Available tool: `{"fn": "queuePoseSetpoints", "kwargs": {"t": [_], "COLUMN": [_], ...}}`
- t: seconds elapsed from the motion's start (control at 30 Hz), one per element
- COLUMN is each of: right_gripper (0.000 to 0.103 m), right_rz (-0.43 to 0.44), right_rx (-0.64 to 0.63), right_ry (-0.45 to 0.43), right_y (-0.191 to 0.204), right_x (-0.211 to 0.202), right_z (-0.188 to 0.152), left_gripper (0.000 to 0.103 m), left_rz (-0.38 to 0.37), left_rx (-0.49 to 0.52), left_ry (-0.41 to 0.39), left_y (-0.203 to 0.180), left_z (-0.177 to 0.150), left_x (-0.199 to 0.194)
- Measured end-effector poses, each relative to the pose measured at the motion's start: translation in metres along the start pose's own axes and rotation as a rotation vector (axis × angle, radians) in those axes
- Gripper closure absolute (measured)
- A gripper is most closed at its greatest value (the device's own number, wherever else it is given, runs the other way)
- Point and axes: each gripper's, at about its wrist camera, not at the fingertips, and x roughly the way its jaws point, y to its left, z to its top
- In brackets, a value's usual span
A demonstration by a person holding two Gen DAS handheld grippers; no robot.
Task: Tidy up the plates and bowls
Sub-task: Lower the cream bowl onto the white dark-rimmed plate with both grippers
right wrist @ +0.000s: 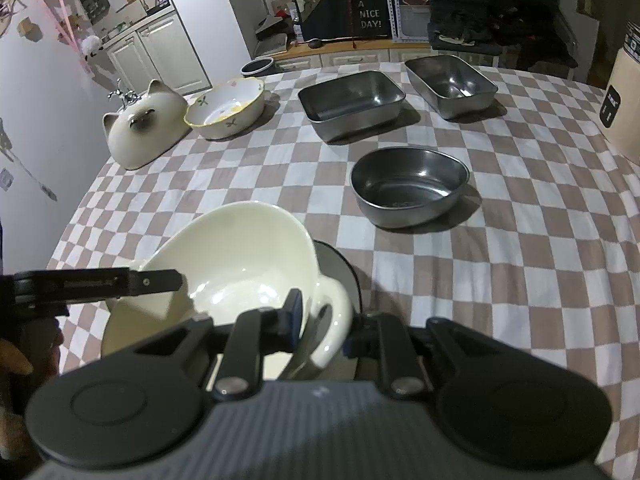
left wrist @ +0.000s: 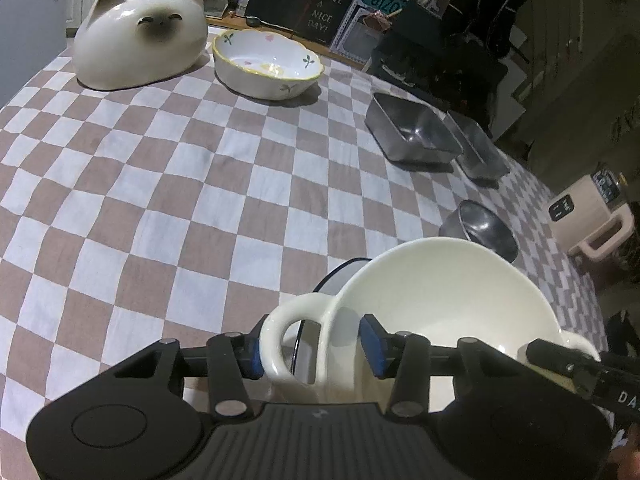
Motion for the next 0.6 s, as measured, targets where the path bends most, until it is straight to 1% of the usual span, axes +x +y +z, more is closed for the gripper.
{"fn": "queuePoseSetpoints", "kwargs": {"t": [0.3, 0.6], "right_gripper": [0.080, 0.080], "right_rz": [-0.006, -0.016], "right_rx": [-0.024, -0.047], "right_ry": [0.018, 0.046], "right_y": [0.002, 0.006], "right_x": [0.004, 0.011], "right_z": [0.000, 0.000], "left_gripper": [0.051, 0.048], "left_rz": [0.011, 0.037], "left_rx": [-0.018, -0.034], "left_ry": [0.039, 0.085], "left_y": [0.003, 0.006], "left_z": [-0.001, -0.004], "left_x": [0.010, 0.018]}}
